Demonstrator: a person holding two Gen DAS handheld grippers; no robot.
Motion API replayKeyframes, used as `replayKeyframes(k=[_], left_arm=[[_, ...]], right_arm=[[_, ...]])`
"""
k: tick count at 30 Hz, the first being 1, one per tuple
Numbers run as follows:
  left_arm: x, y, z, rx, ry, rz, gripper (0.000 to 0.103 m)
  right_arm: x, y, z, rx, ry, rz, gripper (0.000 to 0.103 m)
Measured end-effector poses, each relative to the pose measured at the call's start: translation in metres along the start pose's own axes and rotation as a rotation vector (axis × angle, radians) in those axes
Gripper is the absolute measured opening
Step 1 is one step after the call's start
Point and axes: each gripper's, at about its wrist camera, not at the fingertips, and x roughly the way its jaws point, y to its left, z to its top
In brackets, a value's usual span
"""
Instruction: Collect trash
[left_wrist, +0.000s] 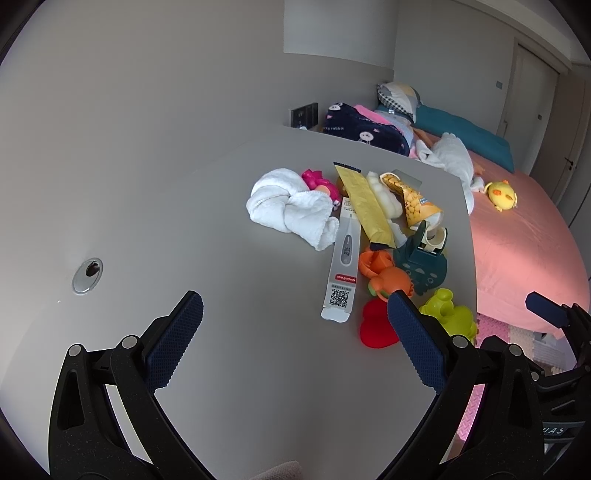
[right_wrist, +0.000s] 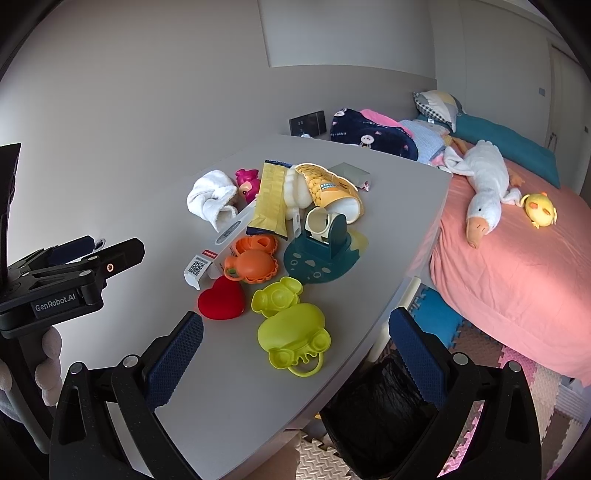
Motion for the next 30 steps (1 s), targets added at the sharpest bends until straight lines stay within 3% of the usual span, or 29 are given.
replayKeyframes(k=[30], left_arm=[[-0.0020,0.0010,-0.0018,0.004,0.003,0.000,0.097]], right_arm=[[-0.0008,0.0024,-0.0005,-0.004,0.000,0.003,0.100]])
